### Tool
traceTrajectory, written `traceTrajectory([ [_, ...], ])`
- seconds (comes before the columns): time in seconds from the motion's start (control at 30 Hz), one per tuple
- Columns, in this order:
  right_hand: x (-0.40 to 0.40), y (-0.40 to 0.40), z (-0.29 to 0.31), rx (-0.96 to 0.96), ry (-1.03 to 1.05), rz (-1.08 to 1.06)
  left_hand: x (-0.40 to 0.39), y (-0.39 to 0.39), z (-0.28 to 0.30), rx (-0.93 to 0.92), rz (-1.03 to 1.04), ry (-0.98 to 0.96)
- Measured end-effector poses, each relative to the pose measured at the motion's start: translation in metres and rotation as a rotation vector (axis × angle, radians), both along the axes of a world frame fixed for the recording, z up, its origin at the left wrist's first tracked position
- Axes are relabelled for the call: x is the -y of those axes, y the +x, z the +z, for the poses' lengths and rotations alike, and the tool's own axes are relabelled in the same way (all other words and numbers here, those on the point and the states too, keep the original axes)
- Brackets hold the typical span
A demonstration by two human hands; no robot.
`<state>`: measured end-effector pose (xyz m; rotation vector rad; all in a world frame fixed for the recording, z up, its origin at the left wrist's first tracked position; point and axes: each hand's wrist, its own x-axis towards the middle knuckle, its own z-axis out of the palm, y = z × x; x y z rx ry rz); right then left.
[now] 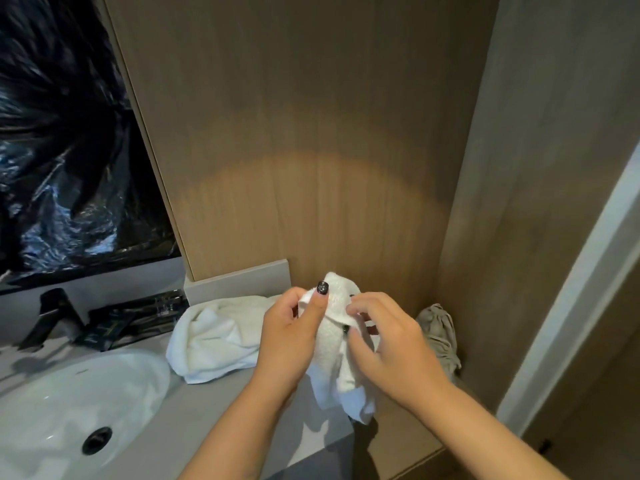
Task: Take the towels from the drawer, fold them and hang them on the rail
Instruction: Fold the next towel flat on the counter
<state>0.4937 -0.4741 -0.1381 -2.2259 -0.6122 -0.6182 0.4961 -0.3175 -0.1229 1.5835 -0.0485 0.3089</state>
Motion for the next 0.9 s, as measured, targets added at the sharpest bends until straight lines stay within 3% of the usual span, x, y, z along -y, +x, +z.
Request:
traceTrajectory([
  [0.13, -0.010, -0.020, 0.006, 0.030, 0.004, -0.036, -0.013, -0.025, 0.001, 0.003, -0.044, 0.030],
  [0.33, -0.048, -0.065, 0.020, -0.018, 0.241, -0.037, -0.058, -0.086, -0.013, -0.004, -0.193, 0.250],
  [0.43, -0.068, -0.096, 0.018, -0.030, 0.166, -0.017, -0.082, -0.122, -0.029, -0.016, -0.224, 0.255],
  [0.63, -0.086, -0.154, 0.007, -0.055, 0.025, -0.030, -0.131, -0.182, -0.062, -0.121, -0.073, 0.134],
  [0.9, -0.089, -0.191, -0.006, -0.176, -0.138, -0.033, -0.158, -0.243, -0.069, -0.075, 0.011, 0.118],
])
